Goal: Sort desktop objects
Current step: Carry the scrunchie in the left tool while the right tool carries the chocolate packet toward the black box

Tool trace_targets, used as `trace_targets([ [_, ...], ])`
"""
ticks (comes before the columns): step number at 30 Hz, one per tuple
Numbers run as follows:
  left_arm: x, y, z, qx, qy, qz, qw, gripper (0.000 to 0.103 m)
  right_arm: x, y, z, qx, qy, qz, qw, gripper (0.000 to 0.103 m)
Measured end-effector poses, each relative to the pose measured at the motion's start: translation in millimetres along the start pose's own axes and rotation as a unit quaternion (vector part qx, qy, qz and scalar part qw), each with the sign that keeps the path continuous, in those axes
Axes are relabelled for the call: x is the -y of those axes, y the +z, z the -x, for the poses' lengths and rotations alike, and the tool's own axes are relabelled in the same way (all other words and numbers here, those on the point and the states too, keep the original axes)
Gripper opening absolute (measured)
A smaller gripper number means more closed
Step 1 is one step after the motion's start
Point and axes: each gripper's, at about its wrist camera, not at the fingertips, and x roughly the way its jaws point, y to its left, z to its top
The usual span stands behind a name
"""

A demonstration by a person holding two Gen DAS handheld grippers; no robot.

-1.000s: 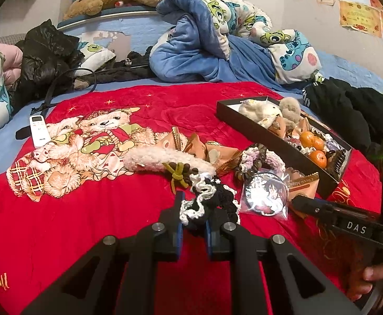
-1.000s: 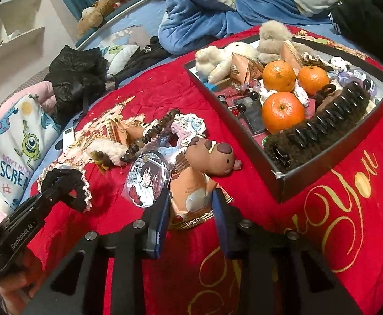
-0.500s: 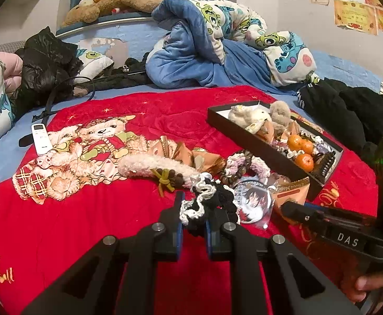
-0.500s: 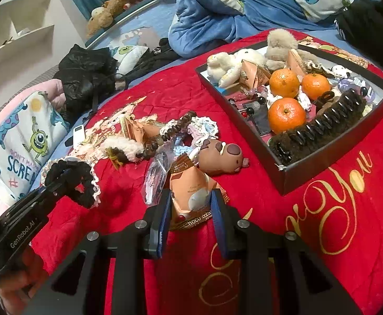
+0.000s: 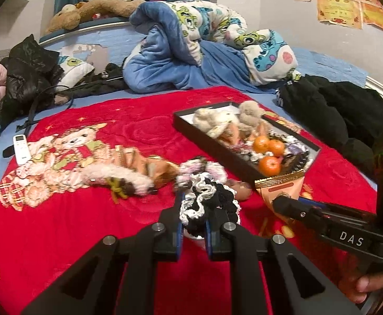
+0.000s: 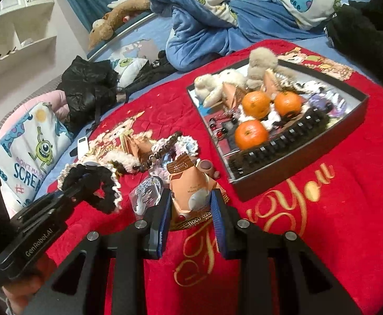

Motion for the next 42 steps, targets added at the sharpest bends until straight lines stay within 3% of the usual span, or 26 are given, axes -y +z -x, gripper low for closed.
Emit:
trace_targets([
  [4,19.6,1.1,-0.6,-0.001,-0.018,-0.001,0.9998,0.013,13.2,2.4,15.8,0.010,-0.004,-0.006,1.000,0.029],
  [7,37.6,4.1,3.9,-0.003,-0.051,0.000,0.9987,0.013,27.0,4.2,27.4,0.018,-0.015,-0.012,1.000,0.029],
  [20,90.4,-3.2,-4.3,-0.020,-0.090,-0.039,0.9950,0.013,73.6,2.4,57.9,0.027,-0.038,-0.039,0.998,0.029],
  [32,107.5,3.9,7.1,-0.009,-0.098,-0.049,0.9939,0.013,80.5,1.9,65.3,0.030,-0.044,-0.034,0.998,0.029],
  [42,114.0,13.8,0.6,-0.002,-0.067,-0.058,0.9961,0.013,84.7,15.8,61.4,0.043,-0.034,-0.052,0.997,0.029],
])
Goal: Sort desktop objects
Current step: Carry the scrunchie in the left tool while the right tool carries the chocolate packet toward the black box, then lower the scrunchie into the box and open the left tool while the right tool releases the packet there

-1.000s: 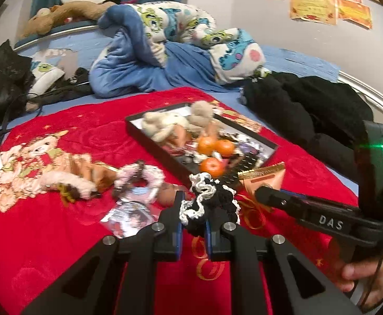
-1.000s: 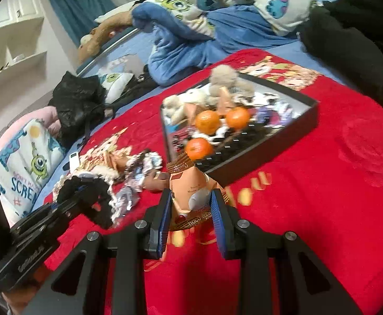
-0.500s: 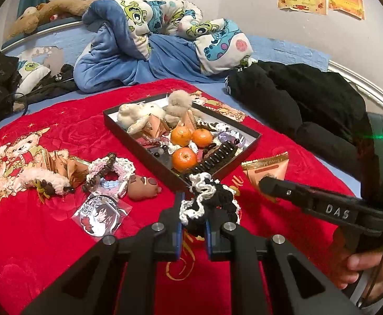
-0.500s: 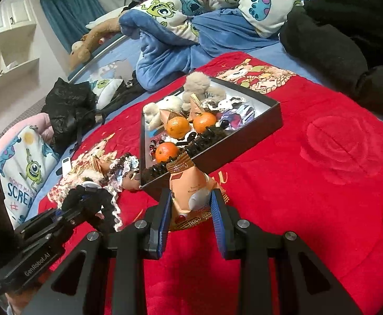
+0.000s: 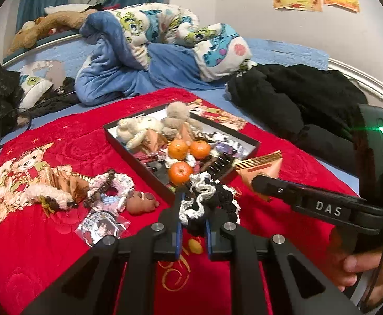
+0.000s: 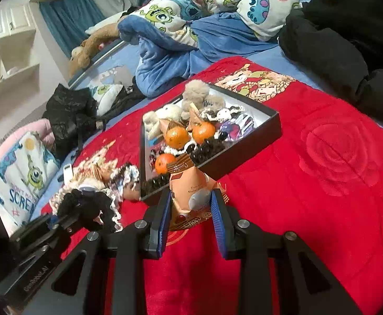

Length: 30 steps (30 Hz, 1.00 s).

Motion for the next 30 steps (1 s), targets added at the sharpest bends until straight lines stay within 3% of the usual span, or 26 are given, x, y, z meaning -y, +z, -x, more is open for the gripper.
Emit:
trace_targets([
  [9,-10.7,37.4,-15.7,0.035,-0.004,0.024,0.9991,0.013,-3.9,26.6,-13.8,0.011,0.008,-0.017,1.000,0.029],
  [14,-18.5,56.2,-37.8,0.041,-0.005,0.034,0.9986,0.013,-7.7,45.4,-33.4,0.018,-0.011,-0.020,1.000,0.029],
  [20,-27.9,62.5,-59.7,0.040,0.003,0.037,0.9985,0.013,-9.5,65.2,-45.1,0.032,-0.011,0.022,0.999,0.029],
  [23,-30.7,63.0,-73.0,0.038,0.007,0.038,0.9986,0.013,-7.1,72.7,-54.6,0.031,-0.002,0.002,1.000,0.029],
  [30,-37.7,57.6,-102.0,0.034,0.011,0.030,0.9989,0.013,-19.4,62.9,-90.4,-0.007,-0.037,0.041,0.998,0.029],
])
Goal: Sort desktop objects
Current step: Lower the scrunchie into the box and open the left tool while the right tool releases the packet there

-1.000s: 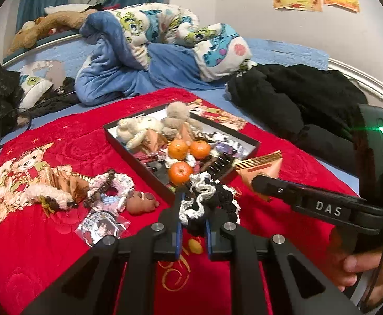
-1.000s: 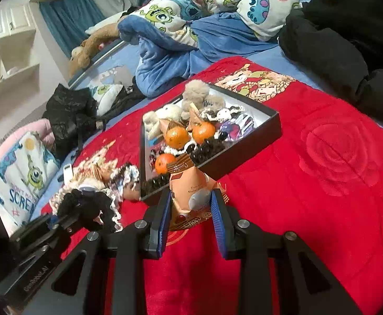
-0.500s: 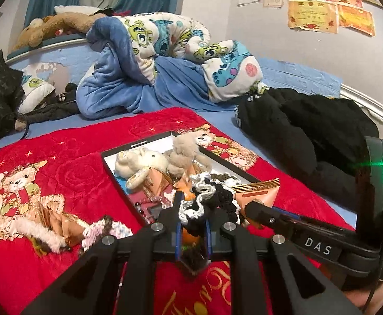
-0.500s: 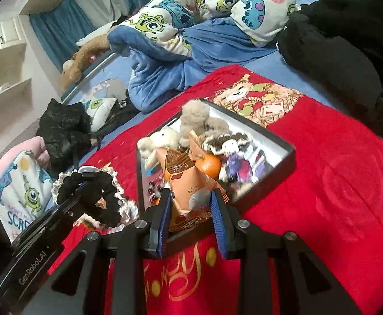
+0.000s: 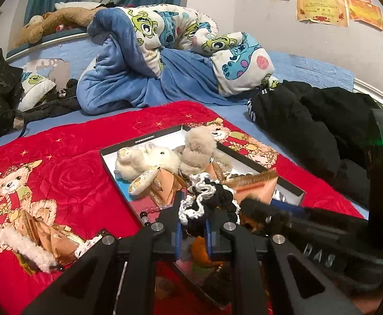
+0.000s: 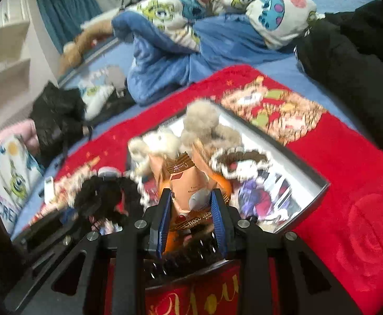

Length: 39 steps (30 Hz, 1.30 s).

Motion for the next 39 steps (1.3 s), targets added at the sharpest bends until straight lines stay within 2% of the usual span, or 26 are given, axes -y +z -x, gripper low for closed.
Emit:
trace_targets([
  [5,-3.2,-3.0,-12.1,0.003,-0.008,-0.001,1.0000,0.013,-3.3,-0.3,1.2,0.011,-0.009,0.021,1.000,0.029],
  [8,-2.5,-3.2,-20.1,0.002,0.007,-0.015,0.9999,0.013,-3.3,1.0,-3.9,0.009,-0.034,0.031,0.999,0.029],
  [11,-8.8,-6.7,-25.1,-0.003,-0.005,-0.007,1.0000,0.013,2.7,1.4,-10.4,0.002,-0.052,0.022,0.998,0.029],
  [13,-12.8,-9.7,-27.4,-0.005,0.004,-0.012,0.9999,0.013,5.3,0.0,-12.2,0.004,-0.061,0.021,0.998,0.029],
  [18,-25.2,-12.0,-30.1,-0.012,-0.002,0.010,0.9999,0.013,5.6,-2.9,-12.4,0.008,-0.067,0.022,0.997,0.029],
  [39,-12.9,-15.2,-32.4,-0.019,-0.004,-0.001,0.9998,0.013,7.0,-3.4,-4.1,0.011,-0.068,-0.002,0.998,0.030],
])
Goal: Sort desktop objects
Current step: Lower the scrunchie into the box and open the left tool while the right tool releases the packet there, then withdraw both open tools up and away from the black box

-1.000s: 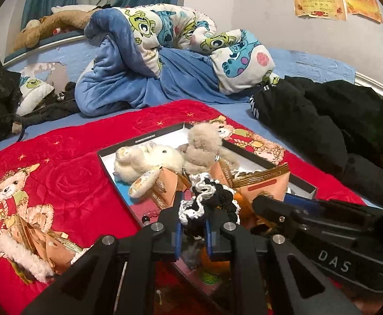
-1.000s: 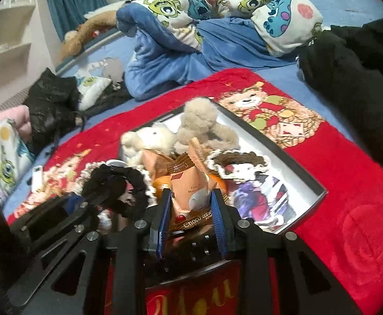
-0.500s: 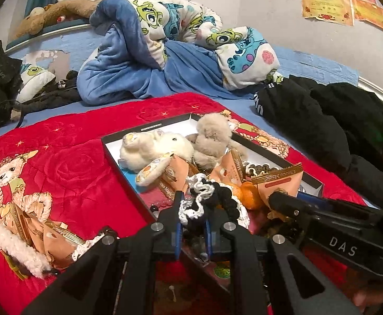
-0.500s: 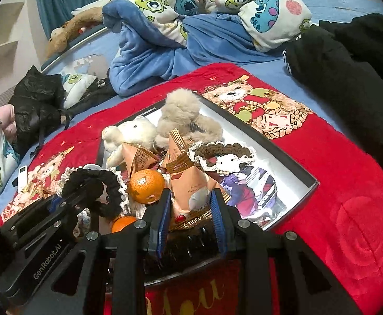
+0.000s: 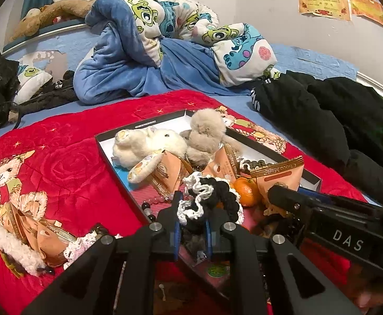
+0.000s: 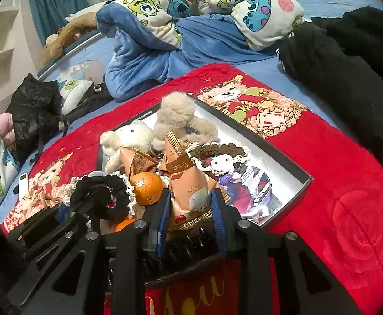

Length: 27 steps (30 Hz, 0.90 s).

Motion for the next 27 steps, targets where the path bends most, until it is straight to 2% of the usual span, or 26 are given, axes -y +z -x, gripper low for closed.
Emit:
trace_targets([
  [3,2.4,-1.0,-2.6,-0.006,0.003,-0.005,1.0000,0.013,0.2,0.3,1.3,0.003,0.004,-0.004,1.000,0.033],
  [4,2.9,-1.3,-4.1,-0.010,0.004,-0.005,0.9999,0.016,0.0,0.4,3.7,0.007,0.008,-0.008,1.000,0.033],
  [5,3.3,-1.6,-4.7,-0.013,0.006,-0.004,0.9999,0.024,0.6,1.2,5.2,0.012,0.008,-0.010,1.000,0.034],
  [6,3.5,-1.7,-5.5,-0.015,0.009,-0.004,0.9998,0.028,0.9,2.1,8.8,0.020,0.010,-0.013,1.000,0.050],
  [7,3.7,-2.1,-5.8,-0.015,0.017,-0.004,0.9997,0.042,1.5,3.2,12.2,0.030,0.014,-0.017,0.999,0.076],
  [8,2.8,-2.8,-5.3,-0.012,0.024,-0.004,0.9996,0.064,3.2,4.0,16.7,0.045,0.023,-0.023,0.998,0.083],
  [9,1.2,-2.9,-4.5,-0.010,0.031,-0.001,0.9995,0.076,5.3,5.0,22.1,0.059,0.033,-0.030,0.997,0.085],
  [10,-1.3,-2.5,-3.3,-0.006,0.036,0.006,0.9993,0.102,6.6,6.2,25.2,0.066,0.033,-0.035,0.997,0.088],
  [11,-4.2,-2.6,-1.9,-0.002,0.028,0.013,0.9995,0.103,7.9,7.8,28.0,0.072,0.030,-0.039,0.996,0.093],
  [12,-5.6,-2.8,-1.9,-0.002,0.015,0.017,0.9997,0.103,9.3,8.4,30.8,0.079,0.026,-0.042,0.996,0.103],
  [13,-5.4,-3.5,-3.1,-0.005,0.005,0.019,0.9998,0.103,10.5,8.7,32.6,0.084,0.022,-0.045,0.995,0.103],
  [18,2.1,-4.6,-5.8,-0.006,0.005,0.001,1.0000,0.103,7.8,11.9,30.0,0.074,-0.015,-0.026,0.997,0.103],
  [27,-1.7,-1.8,-0.9,-0.002,0.012,0.002,0.9999,0.103,7.9,10.6,31.0,0.079,-0.022,-0.022,0.996,0.103],
])
